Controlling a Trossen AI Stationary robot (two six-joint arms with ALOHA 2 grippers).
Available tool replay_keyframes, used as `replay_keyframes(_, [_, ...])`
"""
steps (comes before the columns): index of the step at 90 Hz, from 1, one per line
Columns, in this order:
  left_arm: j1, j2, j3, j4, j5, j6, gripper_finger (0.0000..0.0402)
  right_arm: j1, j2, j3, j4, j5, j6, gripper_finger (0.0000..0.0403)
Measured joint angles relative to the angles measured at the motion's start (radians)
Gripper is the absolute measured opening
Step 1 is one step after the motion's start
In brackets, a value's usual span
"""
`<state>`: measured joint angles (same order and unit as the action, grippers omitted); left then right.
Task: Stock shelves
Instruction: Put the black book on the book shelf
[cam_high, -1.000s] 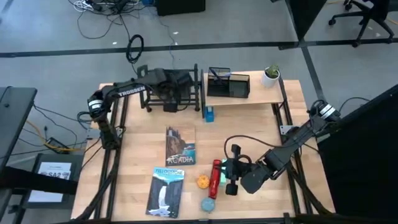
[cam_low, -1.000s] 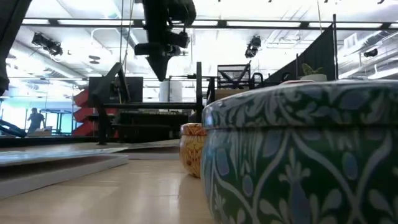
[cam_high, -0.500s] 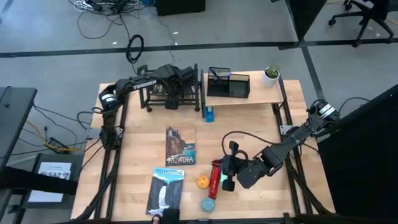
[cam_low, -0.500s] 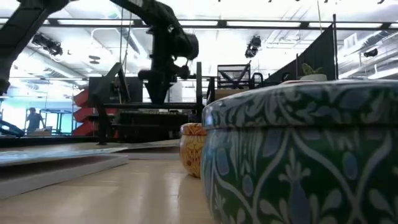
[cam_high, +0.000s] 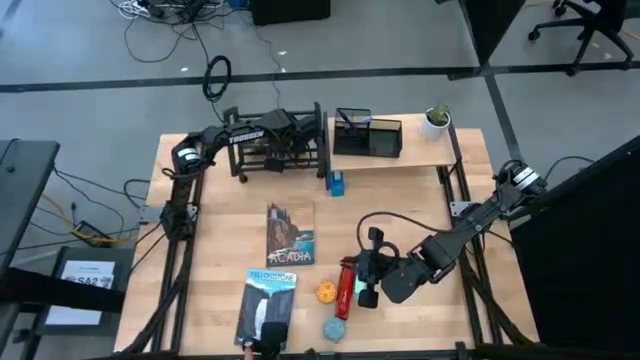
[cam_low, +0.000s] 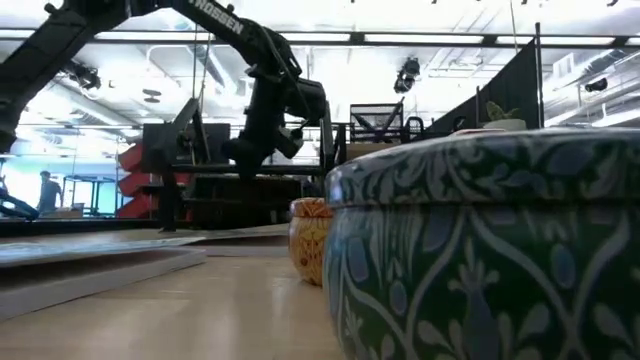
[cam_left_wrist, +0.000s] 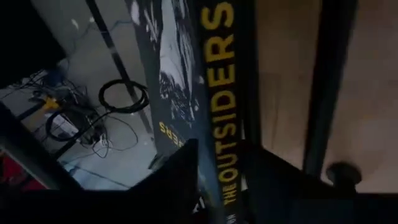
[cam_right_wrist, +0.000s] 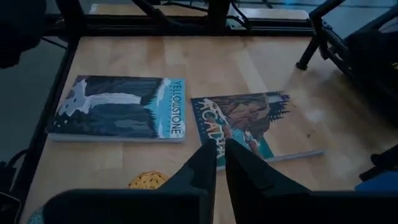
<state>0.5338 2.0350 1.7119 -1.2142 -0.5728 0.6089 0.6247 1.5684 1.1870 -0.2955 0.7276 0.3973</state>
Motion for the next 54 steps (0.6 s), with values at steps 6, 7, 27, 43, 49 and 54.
replay_keyframes(6, [-0.004,0.000,0.000,-0.002,-0.043,0.005,0.0029,0.000,0.000,0.000,0.000,-0.008,0.000,0.0007])
replay_keyframes(7, [-0.006,0.000,0.000,-0.003,-0.054,0.007,0.0029,0.000,0.000,0.000,0.000,-0.010,0.000,0.0007])
replay_keyframes(27, [-0.083,-0.038,0.014,-0.014,-0.290,0.073,0.0029,0.000,0.000,0.000,0.001,-0.017,-0.002,0.0007])
replay_keyframes(43, [-0.181,-0.103,0.091,-0.013,-0.431,0.117,0.0029,0.000,0.000,0.000,0.010,-0.016,-0.002,0.0007])
replay_keyframes(49, [-0.228,-0.123,0.130,-0.037,-0.470,0.073,0.0029,0.001,0.000,0.000,0.017,-0.017,0.001,0.0007])
replay_keyframes(54, [-0.278,-0.142,0.165,-0.074,-0.502,-0.002,0.0029,0.007,0.000,0.000,0.031,-0.016,0.002,0.0007])
